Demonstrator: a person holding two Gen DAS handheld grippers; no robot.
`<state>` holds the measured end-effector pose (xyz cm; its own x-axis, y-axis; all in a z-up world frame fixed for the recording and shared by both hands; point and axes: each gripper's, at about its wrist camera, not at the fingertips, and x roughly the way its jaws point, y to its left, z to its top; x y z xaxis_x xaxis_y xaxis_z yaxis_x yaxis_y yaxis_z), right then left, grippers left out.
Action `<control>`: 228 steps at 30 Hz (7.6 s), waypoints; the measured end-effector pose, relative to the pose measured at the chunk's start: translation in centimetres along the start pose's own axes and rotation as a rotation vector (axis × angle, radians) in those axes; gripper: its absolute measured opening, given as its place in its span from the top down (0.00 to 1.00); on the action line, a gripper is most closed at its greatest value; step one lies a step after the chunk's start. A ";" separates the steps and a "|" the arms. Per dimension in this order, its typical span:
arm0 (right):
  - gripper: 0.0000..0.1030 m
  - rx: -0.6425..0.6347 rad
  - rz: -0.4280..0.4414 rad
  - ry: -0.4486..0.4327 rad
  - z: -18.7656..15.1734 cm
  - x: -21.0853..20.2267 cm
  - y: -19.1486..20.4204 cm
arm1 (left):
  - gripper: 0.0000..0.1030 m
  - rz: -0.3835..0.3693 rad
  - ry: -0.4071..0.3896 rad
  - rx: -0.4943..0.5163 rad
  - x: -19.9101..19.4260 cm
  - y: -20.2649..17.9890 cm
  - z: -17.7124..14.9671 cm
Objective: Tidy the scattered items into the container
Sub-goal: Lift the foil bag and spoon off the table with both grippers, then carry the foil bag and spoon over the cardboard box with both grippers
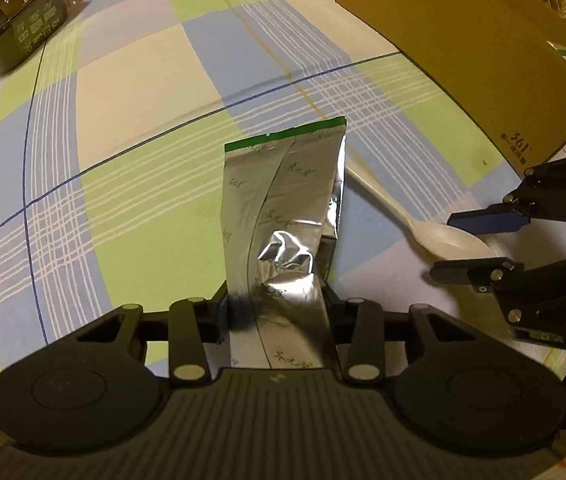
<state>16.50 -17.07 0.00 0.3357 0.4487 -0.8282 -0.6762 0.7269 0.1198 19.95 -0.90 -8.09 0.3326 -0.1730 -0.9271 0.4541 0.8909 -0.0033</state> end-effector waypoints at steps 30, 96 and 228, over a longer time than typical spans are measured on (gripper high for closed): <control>0.71 0.041 -0.052 -0.145 1.1 -4.0 -1.0 | 0.64 -0.029 -0.122 -0.053 -4.0 -1.1 2.0; 0.71 0.143 -0.082 -0.318 -1.3 -11.0 -2.9 | 0.64 0.010 -0.114 -0.080 -7.1 -6.6 0.9; 0.71 0.180 -0.388 -0.365 0.6 -19.4 -20.8 | 0.65 -0.274 -0.310 -0.198 -5.0 -16.6 22.1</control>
<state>24.48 -40.61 13.95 0.7643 0.2582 -0.5909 -0.3461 0.9374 -0.0381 28.96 -24.14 4.88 0.4674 -0.5041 -0.7262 0.4035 0.8526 -0.3321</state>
